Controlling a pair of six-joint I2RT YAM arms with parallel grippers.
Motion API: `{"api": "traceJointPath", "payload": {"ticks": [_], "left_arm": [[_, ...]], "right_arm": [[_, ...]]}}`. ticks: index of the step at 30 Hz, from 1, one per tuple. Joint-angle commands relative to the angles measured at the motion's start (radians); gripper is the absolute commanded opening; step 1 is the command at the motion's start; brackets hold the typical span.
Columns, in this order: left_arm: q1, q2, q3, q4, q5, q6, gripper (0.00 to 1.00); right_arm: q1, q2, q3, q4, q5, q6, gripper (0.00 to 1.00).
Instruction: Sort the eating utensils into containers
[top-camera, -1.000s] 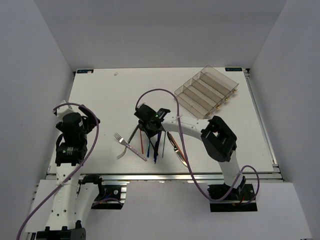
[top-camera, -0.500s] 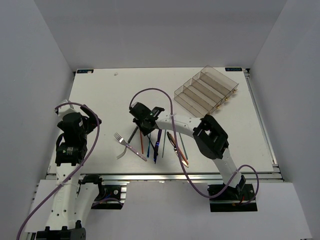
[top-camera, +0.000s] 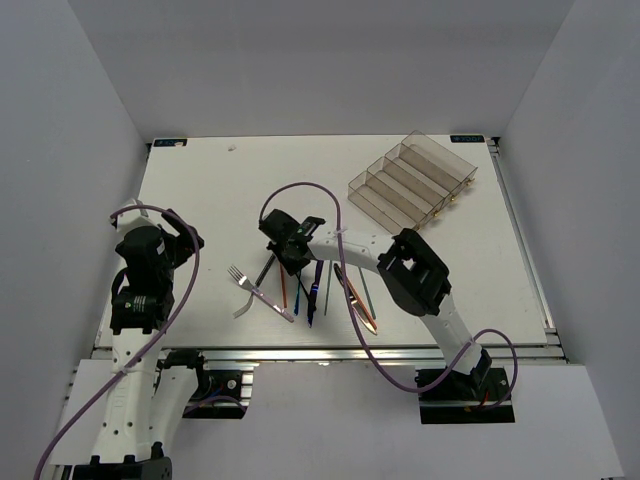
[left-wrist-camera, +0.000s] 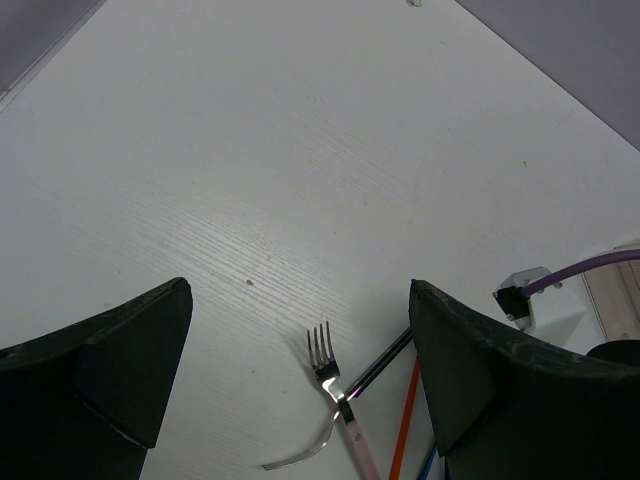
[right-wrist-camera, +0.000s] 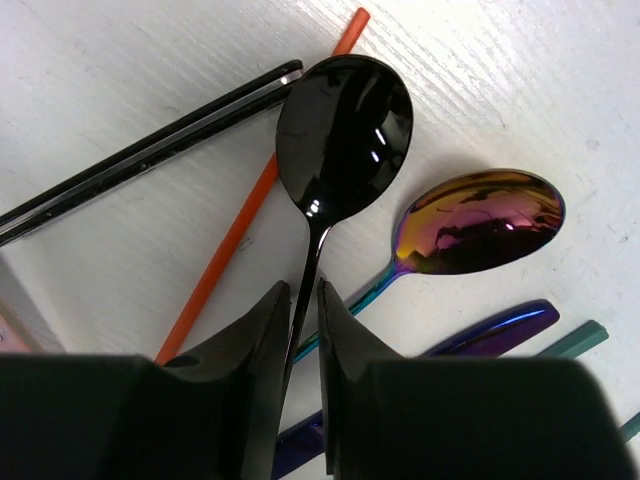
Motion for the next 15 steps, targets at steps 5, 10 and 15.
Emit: {"api": "traceJointPath", "payload": {"ticks": [5,10,15], "left_arm": [[-0.002,-0.009,-0.006,0.024,0.016,0.011,0.98],[-0.003,-0.007,-0.006,0.024,0.016,0.011,0.98],[-0.002,-0.007,-0.006,0.024,0.019,0.011,0.98]], "right_arm": [[-0.004,0.026,0.053,-0.010,-0.015,0.003,0.00],[-0.006,-0.038,0.064,-0.017,-0.006,0.025,0.00],[-0.025,-0.188,0.078,-0.039,0.005,-0.006,0.00]]}}
